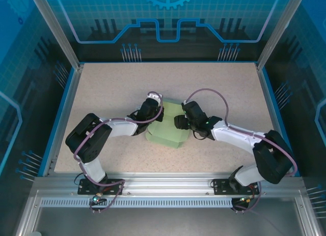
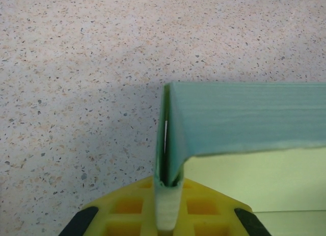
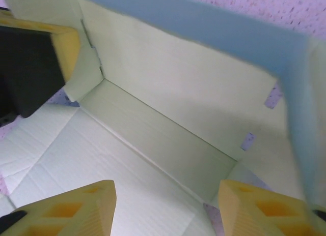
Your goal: Fold the paper box
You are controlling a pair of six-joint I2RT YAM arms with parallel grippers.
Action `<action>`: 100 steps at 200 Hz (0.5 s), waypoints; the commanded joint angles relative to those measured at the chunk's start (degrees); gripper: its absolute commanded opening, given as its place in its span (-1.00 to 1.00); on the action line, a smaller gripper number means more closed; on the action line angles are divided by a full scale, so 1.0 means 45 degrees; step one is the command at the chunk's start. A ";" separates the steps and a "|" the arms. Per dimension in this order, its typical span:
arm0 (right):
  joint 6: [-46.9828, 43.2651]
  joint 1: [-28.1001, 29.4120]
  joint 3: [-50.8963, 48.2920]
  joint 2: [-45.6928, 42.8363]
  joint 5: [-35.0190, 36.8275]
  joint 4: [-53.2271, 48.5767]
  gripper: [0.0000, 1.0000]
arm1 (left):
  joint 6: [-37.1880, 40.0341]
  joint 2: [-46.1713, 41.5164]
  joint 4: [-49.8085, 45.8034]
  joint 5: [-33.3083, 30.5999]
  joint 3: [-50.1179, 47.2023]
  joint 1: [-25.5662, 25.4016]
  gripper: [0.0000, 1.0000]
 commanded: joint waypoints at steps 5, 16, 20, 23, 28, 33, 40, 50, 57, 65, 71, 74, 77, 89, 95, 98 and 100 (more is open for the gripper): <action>-0.1403 0.0033 0.0291 -0.1288 -0.0303 -0.1679 0.13 | 0.0010 -0.0401 -0.0056 -0.0242 0.0314 -0.0127 -0.83; -0.1884 -0.0081 0.0468 -0.1744 -0.0715 -0.2278 0.14 | 0.0007 -0.0415 -0.0077 -0.0275 0.0301 -0.0127 -0.83; -0.2079 -0.0125 0.0543 -0.1920 -0.0883 -0.2487 0.14 | 0.0009 -0.0440 -0.0078 -0.0287 0.0296 -0.0126 -0.83; -0.2223 -0.0169 0.0609 -0.2054 -0.1017 -0.2651 0.14 | 0.0009 -0.0442 -0.0073 -0.0286 0.0311 -0.0131 -0.83; -0.2435 -0.0237 0.0702 -0.2263 -0.1151 -0.2958 0.14 | 0.0010 -0.0455 -0.0095 -0.0304 0.0290 -0.0143 -0.83; -0.2656 -0.0309 0.0717 -0.2449 -0.1257 -0.3277 0.14 | 0.0010 -0.0470 -0.0095 -0.0306 0.0278 -0.0127 -0.83; -0.2924 -0.0450 0.1136 -0.2751 -0.1401 -0.3729 0.14 | 0.0010 -0.0475 -0.0109 -0.0316 0.0256 -0.0127 -0.83; -0.3250 -0.0751 0.1338 -0.3155 -0.1537 -0.4261 0.14 | -0.0015 -0.0496 -0.0116 -0.0315 0.0255 -0.0129 -0.83; -0.3390 -0.1037 0.1439 -0.3443 -0.1557 -0.4603 0.14 | -0.0010 -0.0515 -0.0115 -0.0307 0.0271 -0.0130 -0.83; -0.3540 -0.1407 0.1507 -0.3804 -0.1656 -0.4853 0.14 | -0.0013 -0.0519 -0.0135 -0.0287 0.0256 -0.0126 -0.83; -0.3582 -0.1740 0.1504 -0.4047 -0.1738 -0.4971 0.14 | -0.0027 -0.0536 -0.0155 -0.0284 0.0255 -0.0120 -0.83; -0.3599 -0.1904 0.1493 -0.4199 -0.1786 -0.5020 0.14 | -0.0029 -0.0546 -0.0170 -0.0285 0.0255 -0.0120 -0.83; -0.3604 -0.2125 0.1470 -0.4323 -0.1860 -0.5060 0.14 | -0.0030 -0.0552 -0.0175 -0.0280 0.0255 -0.0125 -0.83; -0.3556 -0.3037 0.1302 -0.4759 -0.2135 -0.5118 0.14 | -0.0033 -0.0602 -0.0207 -0.0266 0.0255 -0.0116 -0.83; -0.3484 -0.3593 0.1189 -0.4888 -0.2271 -0.5143 0.14 | -0.0050 -0.0645 -0.0212 -0.0255 0.0255 -0.0127 -0.83; -0.3443 -0.3857 0.1132 -0.4937 -0.2341 -0.5161 0.13 | -0.0042 -0.0665 -0.0219 -0.0255 0.0240 -0.0126 -0.83; -0.3403 -0.4026 0.1083 -0.4969 -0.2398 -0.5178 0.13 | -0.0057 -0.0669 -0.0215 -0.0263 0.0231 -0.0126 -0.83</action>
